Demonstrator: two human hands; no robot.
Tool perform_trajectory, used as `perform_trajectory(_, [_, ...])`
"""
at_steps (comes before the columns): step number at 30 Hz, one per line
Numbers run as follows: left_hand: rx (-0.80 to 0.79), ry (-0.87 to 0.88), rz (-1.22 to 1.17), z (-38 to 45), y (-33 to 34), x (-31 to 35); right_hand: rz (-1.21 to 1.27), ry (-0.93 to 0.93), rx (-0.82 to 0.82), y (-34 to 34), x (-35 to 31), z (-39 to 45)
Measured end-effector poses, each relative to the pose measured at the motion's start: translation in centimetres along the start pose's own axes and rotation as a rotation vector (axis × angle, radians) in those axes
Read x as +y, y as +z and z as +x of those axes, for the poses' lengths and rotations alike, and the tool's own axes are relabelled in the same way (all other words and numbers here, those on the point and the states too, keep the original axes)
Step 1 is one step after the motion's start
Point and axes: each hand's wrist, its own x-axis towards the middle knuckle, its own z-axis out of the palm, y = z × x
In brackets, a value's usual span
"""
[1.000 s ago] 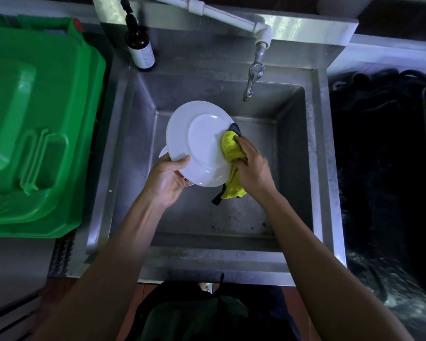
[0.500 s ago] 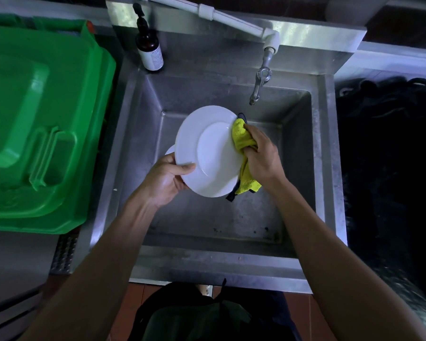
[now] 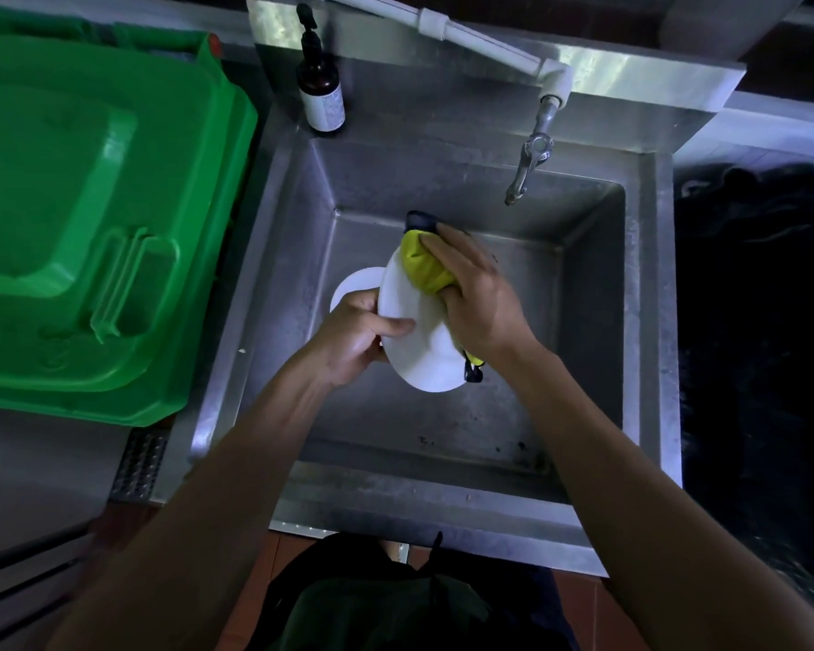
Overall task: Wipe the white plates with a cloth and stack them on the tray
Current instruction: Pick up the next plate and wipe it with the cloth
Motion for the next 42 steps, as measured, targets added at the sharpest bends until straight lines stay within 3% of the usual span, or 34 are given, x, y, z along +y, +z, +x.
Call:
perform_trajectory(5, [0.003,0.019,-0.036,0.1,-0.1,0.1,-0.047,-0.079,-0.112,1.0,-1.6,-1.0])
perform_trajectory(14, [0.015,0.012,-0.098,-0.1,-1.0,-1.5,-0.029,-0.077,-0.099,1.8,-1.9,-2.0])
perform_trajectory(22, [0.047,0.001,-0.181,-1.0,-1.6,-1.7,0.062,0.157,0.032,1.2,0.7,0.7])
perform_trajectory(33, [0.158,0.002,-0.322,-1.1,0.0,-3.0,0.027,0.356,-0.043,2.7,2.2,-1.4])
perform_trajectory(42, [0.221,0.016,-0.327,0.0,0.0,-2.8,-0.003,0.194,-0.060,3.9,-0.1,-3.9])
